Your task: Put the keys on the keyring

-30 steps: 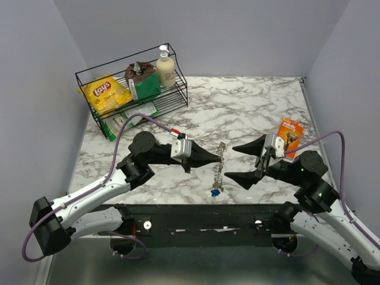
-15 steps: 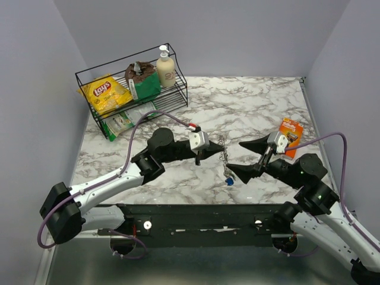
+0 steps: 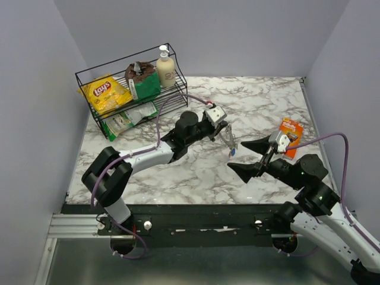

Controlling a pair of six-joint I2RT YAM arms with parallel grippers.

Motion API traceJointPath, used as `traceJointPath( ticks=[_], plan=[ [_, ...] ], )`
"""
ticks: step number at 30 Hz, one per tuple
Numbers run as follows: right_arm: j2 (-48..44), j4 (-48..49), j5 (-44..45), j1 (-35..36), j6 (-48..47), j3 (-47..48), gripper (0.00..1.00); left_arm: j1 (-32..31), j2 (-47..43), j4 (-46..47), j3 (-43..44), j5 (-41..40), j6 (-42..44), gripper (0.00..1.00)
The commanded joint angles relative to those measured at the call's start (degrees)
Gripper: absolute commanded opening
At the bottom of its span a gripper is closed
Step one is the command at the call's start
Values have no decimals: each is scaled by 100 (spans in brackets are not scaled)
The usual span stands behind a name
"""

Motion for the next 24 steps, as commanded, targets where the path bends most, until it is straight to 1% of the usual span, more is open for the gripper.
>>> traceJointPath(
  ticks=[1,3,5,9,10,11,12,13,16,17,20,24],
  plan=[
    [-57,-130,107,10,65,-30,100,166,368,1107,545,-449,-230,0],
    [-49,-138,90,10,56,-30,100,174,674,1047,729,-520,-117,0],
    [-31,-147,63,10,56,-21,100,183,886,741,852,-661,-204,0],
    [-5,-209,-129,10,108,-21,100,192,1282,283,765,-688,-870,0],
    [13,-217,-165,10,135,-39,100,192,1317,168,739,-662,-1220,0],
    [30,-235,-191,10,152,-39,100,192,1335,-111,686,-592,-1363,0],
    [22,-253,-244,10,161,-56,100,183,1353,-166,607,-574,-1469,0],
    [39,-261,-271,10,196,-83,100,183,1353,-149,485,-547,-1722,0],
    [13,-279,-358,18,249,-153,100,166,1248,368,-235,-687,-2049,0],
    [4,-279,-367,10,275,-162,100,157,1213,683,-594,-731,-2163,0],
    [-22,-288,-411,10,328,-206,100,95,1107,931,-1044,-933,-2278,0],
    [-5,-288,-429,10,337,-223,100,7,1028,1151,-1370,-1039,-2374,0]
  ],
)
